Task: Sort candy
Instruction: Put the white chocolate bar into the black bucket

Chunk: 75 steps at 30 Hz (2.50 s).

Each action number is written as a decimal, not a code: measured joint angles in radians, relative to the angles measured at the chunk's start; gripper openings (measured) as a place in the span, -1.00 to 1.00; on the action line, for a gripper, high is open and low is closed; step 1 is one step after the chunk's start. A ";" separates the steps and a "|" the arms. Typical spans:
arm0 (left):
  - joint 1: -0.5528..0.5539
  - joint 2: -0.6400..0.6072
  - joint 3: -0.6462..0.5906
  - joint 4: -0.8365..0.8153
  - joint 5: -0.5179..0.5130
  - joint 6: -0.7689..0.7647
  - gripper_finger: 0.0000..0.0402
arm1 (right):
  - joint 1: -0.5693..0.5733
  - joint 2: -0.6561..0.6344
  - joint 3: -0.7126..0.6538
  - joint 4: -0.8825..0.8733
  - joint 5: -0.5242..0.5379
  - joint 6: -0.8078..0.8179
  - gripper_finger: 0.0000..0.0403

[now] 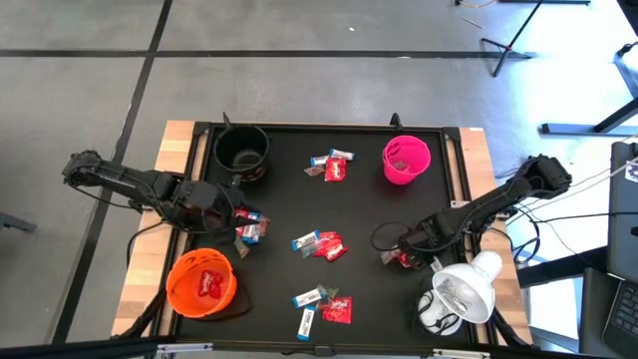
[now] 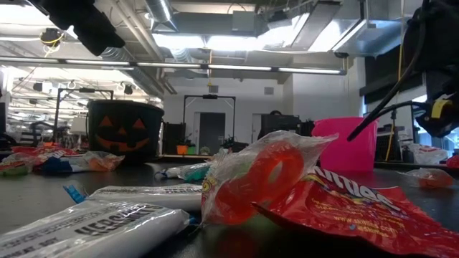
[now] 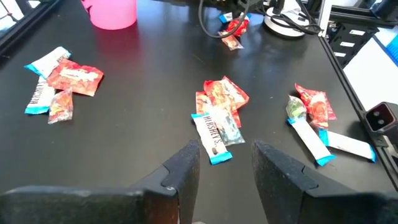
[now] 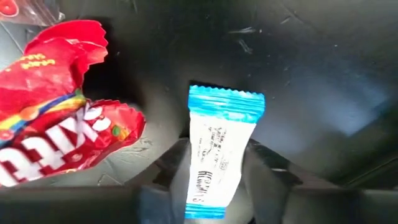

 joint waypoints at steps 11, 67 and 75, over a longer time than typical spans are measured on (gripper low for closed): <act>0.000 0.000 0.000 0.012 -0.030 0.000 -0.33 | -0.001 0.006 0.078 -0.101 0.163 -0.033 -0.66; 0.304 0.245 0.000 0.592 0.068 0.175 0.18 | -0.518 0.144 0.445 1.239 0.199 -0.961 -1.00; 0.375 0.393 0.000 0.844 0.260 0.127 0.25 | -0.518 0.144 0.445 1.242 0.180 -0.975 -1.00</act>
